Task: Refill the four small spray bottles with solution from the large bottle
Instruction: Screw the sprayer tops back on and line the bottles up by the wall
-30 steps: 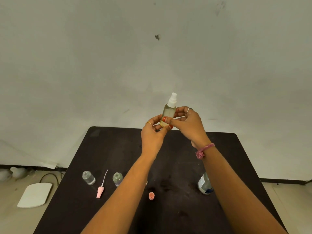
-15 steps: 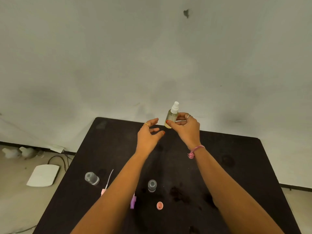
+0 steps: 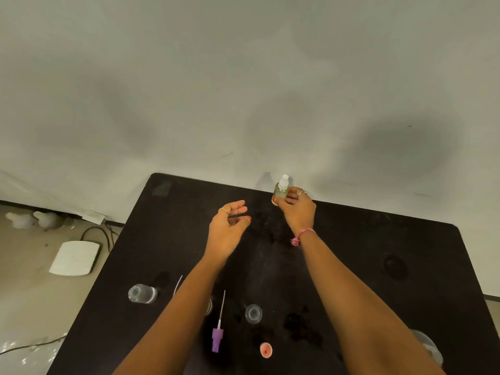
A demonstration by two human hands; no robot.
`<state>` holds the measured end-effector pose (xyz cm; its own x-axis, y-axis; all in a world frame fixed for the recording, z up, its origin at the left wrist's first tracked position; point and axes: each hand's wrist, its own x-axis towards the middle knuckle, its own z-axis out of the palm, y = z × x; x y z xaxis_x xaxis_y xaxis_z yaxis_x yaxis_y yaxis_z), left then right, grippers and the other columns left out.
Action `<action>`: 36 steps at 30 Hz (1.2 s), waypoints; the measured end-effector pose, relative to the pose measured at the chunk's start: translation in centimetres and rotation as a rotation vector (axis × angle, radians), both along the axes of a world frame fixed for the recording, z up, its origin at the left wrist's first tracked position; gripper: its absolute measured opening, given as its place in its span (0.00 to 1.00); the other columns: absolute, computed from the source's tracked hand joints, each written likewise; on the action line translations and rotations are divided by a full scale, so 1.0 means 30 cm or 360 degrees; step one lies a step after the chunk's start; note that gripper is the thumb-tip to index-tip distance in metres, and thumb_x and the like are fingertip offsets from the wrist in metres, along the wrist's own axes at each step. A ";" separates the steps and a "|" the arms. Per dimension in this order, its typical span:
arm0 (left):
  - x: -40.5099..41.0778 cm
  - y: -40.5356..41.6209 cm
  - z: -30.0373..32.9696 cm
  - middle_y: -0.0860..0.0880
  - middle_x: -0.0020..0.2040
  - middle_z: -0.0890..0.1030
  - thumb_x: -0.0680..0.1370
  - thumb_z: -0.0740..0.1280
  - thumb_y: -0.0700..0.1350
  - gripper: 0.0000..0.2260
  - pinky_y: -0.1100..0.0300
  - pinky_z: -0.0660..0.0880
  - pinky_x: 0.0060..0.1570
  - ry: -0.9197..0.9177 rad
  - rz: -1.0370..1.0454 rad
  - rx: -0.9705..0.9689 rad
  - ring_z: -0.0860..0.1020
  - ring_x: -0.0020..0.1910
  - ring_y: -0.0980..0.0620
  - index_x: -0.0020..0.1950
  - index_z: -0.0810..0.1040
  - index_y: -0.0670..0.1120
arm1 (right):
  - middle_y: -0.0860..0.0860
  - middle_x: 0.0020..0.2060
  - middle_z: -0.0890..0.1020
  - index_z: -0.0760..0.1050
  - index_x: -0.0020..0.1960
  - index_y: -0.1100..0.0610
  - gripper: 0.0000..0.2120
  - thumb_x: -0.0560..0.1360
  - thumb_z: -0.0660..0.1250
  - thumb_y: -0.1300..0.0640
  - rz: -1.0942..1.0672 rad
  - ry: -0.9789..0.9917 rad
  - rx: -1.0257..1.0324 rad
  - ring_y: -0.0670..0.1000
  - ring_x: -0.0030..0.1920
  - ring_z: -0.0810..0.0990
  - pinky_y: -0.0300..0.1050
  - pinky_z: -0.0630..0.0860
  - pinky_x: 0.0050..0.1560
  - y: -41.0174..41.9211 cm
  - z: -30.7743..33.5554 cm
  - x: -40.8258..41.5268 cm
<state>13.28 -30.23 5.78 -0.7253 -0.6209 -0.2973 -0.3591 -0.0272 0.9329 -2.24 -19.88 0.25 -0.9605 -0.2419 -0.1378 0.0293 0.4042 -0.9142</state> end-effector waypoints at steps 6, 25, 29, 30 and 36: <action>-0.011 -0.029 -0.039 0.54 0.58 0.80 0.76 0.68 0.39 0.18 0.58 0.75 0.60 -0.0038 0.0010 0.0054 0.78 0.55 0.58 0.65 0.74 0.49 | 0.52 0.52 0.82 0.76 0.59 0.59 0.20 0.69 0.75 0.59 -0.0064 -0.0041 0.0039 0.49 0.51 0.81 0.42 0.77 0.56 -0.042 -0.066 -0.043; 0.034 -0.023 -0.066 0.55 0.54 0.81 0.76 0.69 0.39 0.16 0.56 0.76 0.59 -0.0011 0.0039 0.0111 0.79 0.54 0.58 0.62 0.76 0.52 | 0.54 0.57 0.80 0.73 0.63 0.61 0.24 0.69 0.75 0.60 -0.0177 -0.0041 0.0085 0.49 0.55 0.79 0.38 0.75 0.56 0.011 -0.082 -0.018; 0.080 0.005 -0.042 0.55 0.55 0.81 0.76 0.69 0.38 0.15 0.56 0.76 0.59 0.0036 0.0041 0.0133 0.79 0.54 0.58 0.61 0.76 0.52 | 0.54 0.54 0.81 0.75 0.62 0.61 0.21 0.70 0.74 0.61 -0.0196 -0.0005 0.0070 0.46 0.52 0.79 0.29 0.74 0.48 0.072 -0.040 0.049; 0.096 0.015 -0.036 0.54 0.55 0.81 0.76 0.69 0.38 0.15 0.56 0.76 0.59 0.0049 0.0043 0.0140 0.80 0.54 0.58 0.60 0.76 0.52 | 0.53 0.53 0.81 0.75 0.61 0.60 0.20 0.71 0.73 0.62 -0.0189 -0.0002 0.0067 0.46 0.52 0.79 0.28 0.73 0.47 0.093 -0.028 0.075; 0.214 0.085 -0.009 0.53 0.54 0.82 0.76 0.68 0.37 0.15 0.60 0.76 0.56 0.0109 0.0047 0.0165 0.80 0.51 0.62 0.59 0.77 0.52 | 0.46 0.51 0.80 0.77 0.60 0.56 0.16 0.73 0.69 0.64 -0.0029 0.0056 0.0146 0.40 0.50 0.79 0.24 0.72 0.48 0.225 0.047 0.262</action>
<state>19.69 -27.69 5.52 -0.7281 -0.6105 -0.3118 -0.2925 -0.1346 0.9467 5.62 -13.14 1.66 -0.9693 -0.2121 -0.1247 0.0060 0.4861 -0.8739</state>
